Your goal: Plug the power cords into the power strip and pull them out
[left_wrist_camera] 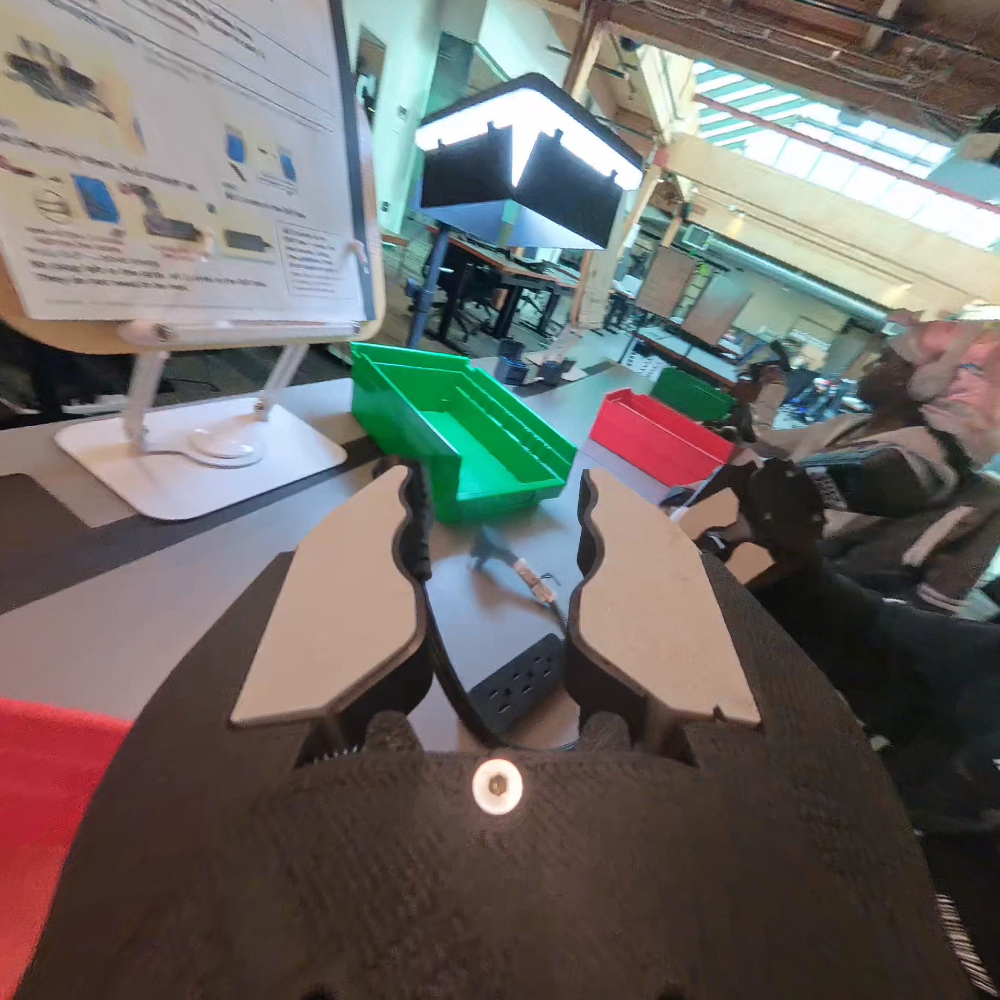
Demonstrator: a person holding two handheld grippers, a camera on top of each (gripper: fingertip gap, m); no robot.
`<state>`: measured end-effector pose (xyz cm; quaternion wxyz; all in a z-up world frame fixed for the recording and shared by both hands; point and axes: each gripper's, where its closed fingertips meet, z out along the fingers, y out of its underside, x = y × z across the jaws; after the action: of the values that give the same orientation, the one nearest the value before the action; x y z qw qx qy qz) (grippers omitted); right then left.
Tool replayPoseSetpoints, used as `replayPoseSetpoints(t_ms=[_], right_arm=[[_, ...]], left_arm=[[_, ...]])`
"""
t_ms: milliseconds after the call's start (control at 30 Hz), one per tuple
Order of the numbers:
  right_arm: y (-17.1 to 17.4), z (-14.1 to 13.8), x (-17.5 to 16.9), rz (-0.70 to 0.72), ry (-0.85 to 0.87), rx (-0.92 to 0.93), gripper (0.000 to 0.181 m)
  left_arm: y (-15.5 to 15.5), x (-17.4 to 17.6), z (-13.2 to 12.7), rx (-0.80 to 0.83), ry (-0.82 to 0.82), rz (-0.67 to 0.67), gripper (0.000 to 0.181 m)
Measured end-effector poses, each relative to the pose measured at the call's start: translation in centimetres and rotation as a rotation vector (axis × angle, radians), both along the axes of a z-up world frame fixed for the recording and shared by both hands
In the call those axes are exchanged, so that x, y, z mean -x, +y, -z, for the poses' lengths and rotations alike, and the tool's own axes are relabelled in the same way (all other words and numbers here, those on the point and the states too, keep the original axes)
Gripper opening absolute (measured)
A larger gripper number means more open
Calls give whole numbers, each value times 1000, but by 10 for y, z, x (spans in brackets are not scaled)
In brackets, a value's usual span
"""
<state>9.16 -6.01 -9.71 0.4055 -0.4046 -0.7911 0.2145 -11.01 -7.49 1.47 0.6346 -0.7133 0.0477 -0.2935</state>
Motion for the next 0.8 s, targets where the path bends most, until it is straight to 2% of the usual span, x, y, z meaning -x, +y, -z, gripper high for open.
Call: replayPoseSetpoints(t_ms=[67,100,167,300,400,467,533,633,733,800], right_arm=[[-1,-8,0,-5,22,28,26],[2,-11,0,2,20,15,26],[10,-14,3,1,0,-30,26],[10,-22,13,-35,-21,-58,26],[10,-33,22,-2,14,-53,26],[15,-45,30,74,100,18,26],[18,-56,34,129,211,153,26],[27,-69,38,162,377,347,26],[33,-76,42,181,535,442,26],[34,-73,45,210,627,379,26]], left_arm=[[-4,1,5,12,186,-50,56],[-8,-11,7,6,279,-16,55],[-18,-56,14,2,401,140,53],[-22,-126,50,9,703,307,51],[-17,-152,64,-7,842,313,45],[-9,-150,61,-17,889,209,36],[-13,-154,53,-24,798,203,33],[-20,-161,45,18,470,259,32],[-3,-149,44,46,80,208,47],[7,-136,33,10,-241,190,49]])
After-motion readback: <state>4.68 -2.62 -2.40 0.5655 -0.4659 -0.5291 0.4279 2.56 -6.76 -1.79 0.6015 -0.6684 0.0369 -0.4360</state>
